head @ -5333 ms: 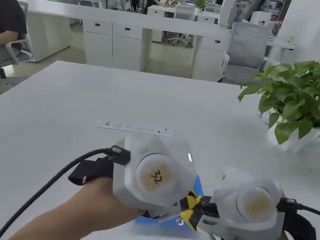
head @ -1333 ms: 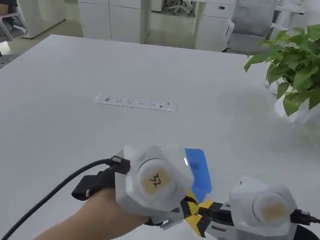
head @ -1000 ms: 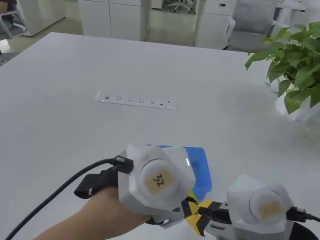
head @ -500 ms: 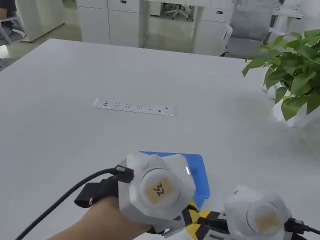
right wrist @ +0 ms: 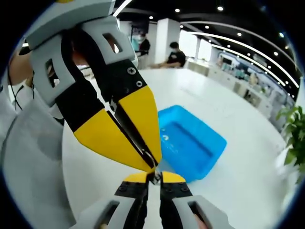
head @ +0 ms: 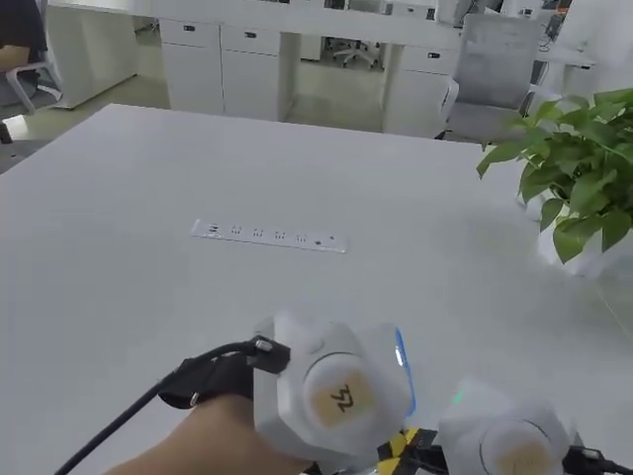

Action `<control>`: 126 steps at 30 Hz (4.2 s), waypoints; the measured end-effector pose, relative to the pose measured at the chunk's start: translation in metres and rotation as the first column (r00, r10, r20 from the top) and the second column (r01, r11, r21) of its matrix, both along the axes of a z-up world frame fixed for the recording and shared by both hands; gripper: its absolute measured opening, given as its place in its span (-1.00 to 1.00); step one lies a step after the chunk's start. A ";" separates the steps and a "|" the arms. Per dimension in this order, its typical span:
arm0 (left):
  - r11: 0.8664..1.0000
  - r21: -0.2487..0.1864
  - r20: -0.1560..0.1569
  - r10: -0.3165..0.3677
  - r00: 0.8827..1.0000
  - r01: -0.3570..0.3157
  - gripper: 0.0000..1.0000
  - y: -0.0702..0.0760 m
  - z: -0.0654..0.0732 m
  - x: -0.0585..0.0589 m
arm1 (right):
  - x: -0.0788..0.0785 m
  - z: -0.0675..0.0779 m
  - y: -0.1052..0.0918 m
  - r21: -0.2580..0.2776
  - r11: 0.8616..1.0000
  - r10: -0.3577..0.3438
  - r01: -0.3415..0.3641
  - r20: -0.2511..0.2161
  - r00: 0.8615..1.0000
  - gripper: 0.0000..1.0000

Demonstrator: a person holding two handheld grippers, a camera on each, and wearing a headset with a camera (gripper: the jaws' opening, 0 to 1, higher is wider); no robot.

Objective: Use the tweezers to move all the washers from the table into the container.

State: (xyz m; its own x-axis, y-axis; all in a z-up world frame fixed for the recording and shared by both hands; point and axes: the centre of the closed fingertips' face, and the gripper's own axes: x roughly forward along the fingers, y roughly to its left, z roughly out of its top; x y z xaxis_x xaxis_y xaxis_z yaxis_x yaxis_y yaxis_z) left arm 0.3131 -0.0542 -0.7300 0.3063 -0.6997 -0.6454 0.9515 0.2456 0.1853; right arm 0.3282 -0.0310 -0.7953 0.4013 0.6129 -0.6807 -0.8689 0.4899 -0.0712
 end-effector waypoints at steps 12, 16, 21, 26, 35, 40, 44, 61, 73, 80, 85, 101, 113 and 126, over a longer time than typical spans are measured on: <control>1.000 -0.015 0.138 0.014 0.990 -0.012 -1.00 0.004 0.055 0.030 | 0.037 0.057 0.007 0.023 1.000 0.008 -0.011 0.133 0.991 -0.92; 1.000 -0.005 0.161 0.013 0.987 -0.012 -1.00 0.006 0.062 0.037 | 0.046 0.064 0.010 0.019 1.000 0.012 -0.016 0.156 0.988 -0.92; 1.000 -0.001 0.175 0.014 0.984 -0.014 -1.00 0.009 0.065 0.046 | 0.053 0.070 0.013 0.011 1.000 0.021 -0.023 0.174 0.985 -0.92; 1.000 0.007 0.173 0.014 0.985 -0.016 -1.00 0.011 0.063 0.054 | 0.060 0.067 0.016 0.003 1.000 0.028 -0.029 0.172 0.985 -0.92; 0.999 0.050 0.150 0.010 0.989 -0.018 -1.00 0.014 0.042 0.066 | 0.070 0.045 0.020 0.006 1.000 0.023 -0.024 0.125 0.992 -0.91; 0.997 0.078 0.127 0.006 0.992 -0.016 -1.00 0.014 0.025 0.071 | 0.074 0.029 0.020 -0.008 1.000 0.017 -0.016 0.104 0.994 -0.91; 0.994 0.105 0.099 0.005 0.995 -0.016 -1.00 0.015 0.011 0.075 | 0.078 0.013 0.020 -0.025 1.000 0.015 -0.013 0.076 0.997 -0.91; 0.985 0.171 0.048 -0.021 0.999 0.012 -1.00 0.014 -0.022 0.085 | 0.087 -0.021 0.020 -0.053 0.999 0.011 -0.011 -0.009 1.000 -0.91; 0.981 0.193 0.024 -0.036 0.999 0.030 -1.00 0.012 -0.031 0.086 | 0.088 -0.031 0.020 -0.076 0.997 0.018 -0.021 -0.036 0.999 -0.91; 0.980 0.193 0.016 -0.049 0.999 0.045 -1.00 0.010 -0.033 0.088 | 0.089 -0.031 0.020 -0.072 0.997 0.013 -0.016 -0.043 0.999 -0.91; 0.979 0.195 0.015 -0.063 0.998 0.059 -1.00 0.007 -0.034 0.088 | 0.089 -0.031 0.018 -0.054 0.999 -0.005 0.002 -0.060 0.998 -0.90; 0.967 0.246 0.055 -0.083 0.995 0.068 -1.00 0.006 -0.026 0.076 | 0.098 -0.032 0.012 -0.017 0.996 -0.092 0.091 -0.073 0.993 -0.87; 0.970 0.239 0.130 -0.075 0.989 0.042 -1.00 0.007 0.004 0.058 | 0.075 0.007 0.019 0.053 0.990 -0.133 0.133 -0.012 0.991 -0.87; 0.973 0.223 0.229 -0.103 0.968 0.050 -1.00 0.003 0.047 0.029 | 0.041 0.063 0.021 0.134 0.982 -0.146 0.135 0.075 0.986 -0.87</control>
